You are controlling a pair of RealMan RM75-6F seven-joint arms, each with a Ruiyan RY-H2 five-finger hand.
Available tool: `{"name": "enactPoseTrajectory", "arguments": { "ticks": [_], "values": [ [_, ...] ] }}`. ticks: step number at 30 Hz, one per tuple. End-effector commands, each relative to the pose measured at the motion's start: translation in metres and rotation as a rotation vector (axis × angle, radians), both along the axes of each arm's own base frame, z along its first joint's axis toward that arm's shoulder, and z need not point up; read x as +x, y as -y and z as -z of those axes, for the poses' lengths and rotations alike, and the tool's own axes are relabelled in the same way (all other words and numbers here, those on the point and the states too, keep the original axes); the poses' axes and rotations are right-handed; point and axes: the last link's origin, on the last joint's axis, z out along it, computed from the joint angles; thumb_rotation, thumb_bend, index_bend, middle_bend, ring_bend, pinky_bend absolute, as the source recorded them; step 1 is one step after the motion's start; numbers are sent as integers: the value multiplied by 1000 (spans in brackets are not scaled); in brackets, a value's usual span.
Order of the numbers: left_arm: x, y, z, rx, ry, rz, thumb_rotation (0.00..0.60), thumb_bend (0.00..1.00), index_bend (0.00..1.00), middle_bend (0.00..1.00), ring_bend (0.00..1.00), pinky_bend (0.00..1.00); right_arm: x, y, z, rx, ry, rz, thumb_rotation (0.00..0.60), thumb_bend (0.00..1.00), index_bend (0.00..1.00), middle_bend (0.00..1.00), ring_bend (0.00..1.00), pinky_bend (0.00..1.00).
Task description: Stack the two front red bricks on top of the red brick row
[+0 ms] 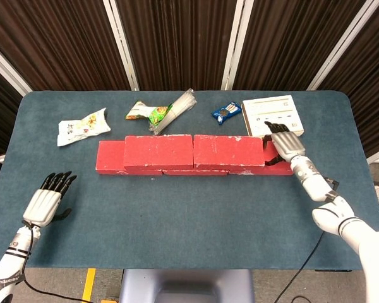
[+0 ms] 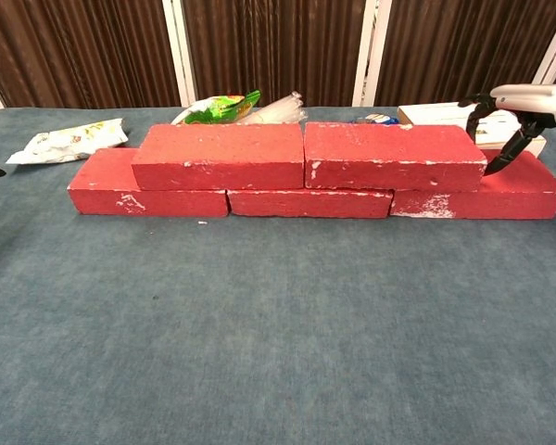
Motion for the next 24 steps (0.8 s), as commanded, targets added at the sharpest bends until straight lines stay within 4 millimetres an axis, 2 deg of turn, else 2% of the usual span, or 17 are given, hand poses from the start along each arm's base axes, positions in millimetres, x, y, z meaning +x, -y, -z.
{"name": "enactPoseTrajectory", "arguments": {
  "ticks": [1,5,7,11,12,14,17,18,20,21,23,24],
  "values": [
    [0,0,0,0,0,2,600,287,0,0,0,37,0,0,-1,0,3,0,600,254,570,0,0,147],
    [1,1,-1,2,0,4,600,287,0,0,0,37,-3,-2,-5,-4,5,0,600,254,547,0,0,147],
    [1,0,-1,5,1,5,600,287,0,0,0,37,-6,-4,-10,-12,4,0,600,254,498,0,0,146],
    [2,1,-2,11,3,12,600,285,0,0,0,37,-15,-14,-25,-48,24,-6,600,254,200,0,0,146],
    [3,1,-3,14,3,16,600,286,0,0,0,37,-18,-19,-30,-60,35,-11,600,254,91,0,0,140],
    [4,2,-3,21,4,23,600,287,0,0,0,37,-22,-31,-36,-74,51,-25,600,253,11,0,0,121],
    [5,2,-4,26,5,27,600,290,0,0,0,37,-23,-38,-39,-82,59,-36,600,254,0,0,0,79],
    [5,2,-5,35,5,33,600,292,0,0,0,37,-25,-48,-41,-94,69,-52,600,254,0,0,0,51],
    [8,4,-7,64,5,48,600,303,0,0,0,37,-31,-87,-46,-125,79,-96,600,254,0,0,0,6],
    [11,5,-15,129,0,67,600,311,0,0,0,37,-45,-140,-49,-173,54,-113,600,253,0,0,0,0],
    [14,9,-19,184,-9,78,600,318,0,0,0,36,-45,-198,-47,-285,16,-114,600,254,0,0,0,0],
    [16,10,-21,195,-11,81,600,318,0,0,0,36,-44,-212,-44,-311,8,-101,600,253,0,0,0,0]
  ]
}}
